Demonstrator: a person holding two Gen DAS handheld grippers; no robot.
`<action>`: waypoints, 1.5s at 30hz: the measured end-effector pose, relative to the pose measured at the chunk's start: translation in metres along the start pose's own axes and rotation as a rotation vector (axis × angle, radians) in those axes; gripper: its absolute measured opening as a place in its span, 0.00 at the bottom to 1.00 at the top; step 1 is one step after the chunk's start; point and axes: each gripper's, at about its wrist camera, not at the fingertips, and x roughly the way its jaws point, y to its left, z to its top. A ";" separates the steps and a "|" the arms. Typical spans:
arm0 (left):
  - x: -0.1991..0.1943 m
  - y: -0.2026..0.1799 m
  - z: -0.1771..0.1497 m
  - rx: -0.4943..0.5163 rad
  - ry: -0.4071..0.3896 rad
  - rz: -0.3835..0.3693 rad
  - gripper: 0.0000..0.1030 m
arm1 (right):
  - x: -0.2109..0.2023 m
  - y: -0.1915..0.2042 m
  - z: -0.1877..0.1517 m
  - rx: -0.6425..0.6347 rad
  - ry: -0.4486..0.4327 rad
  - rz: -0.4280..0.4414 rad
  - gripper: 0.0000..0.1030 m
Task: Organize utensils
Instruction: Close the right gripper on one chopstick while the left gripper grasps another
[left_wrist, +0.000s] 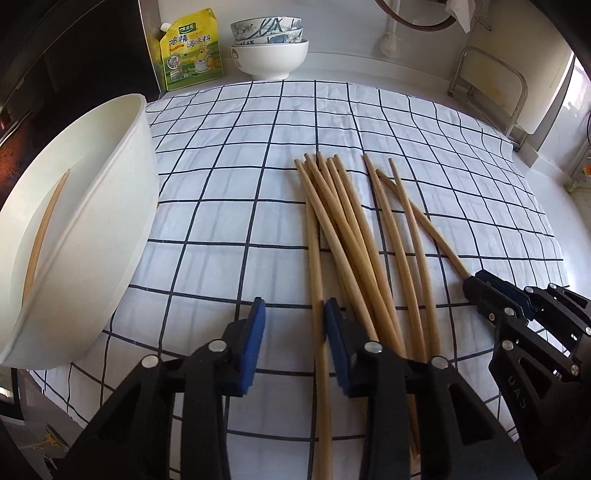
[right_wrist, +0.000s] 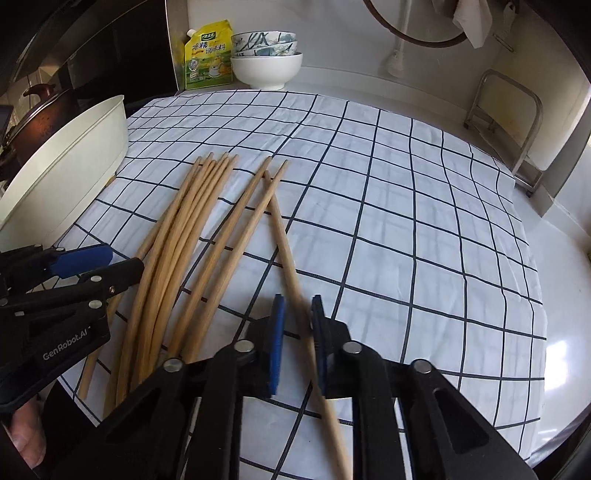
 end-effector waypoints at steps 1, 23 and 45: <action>0.001 -0.001 0.000 0.003 -0.001 -0.003 0.21 | 0.000 0.000 0.000 0.001 -0.001 0.001 0.08; -0.023 0.018 0.016 -0.037 -0.044 -0.064 0.07 | -0.017 -0.036 -0.002 0.203 -0.054 0.037 0.06; -0.096 0.077 0.028 -0.117 -0.173 -0.113 0.07 | -0.054 0.021 0.048 0.155 -0.149 0.142 0.06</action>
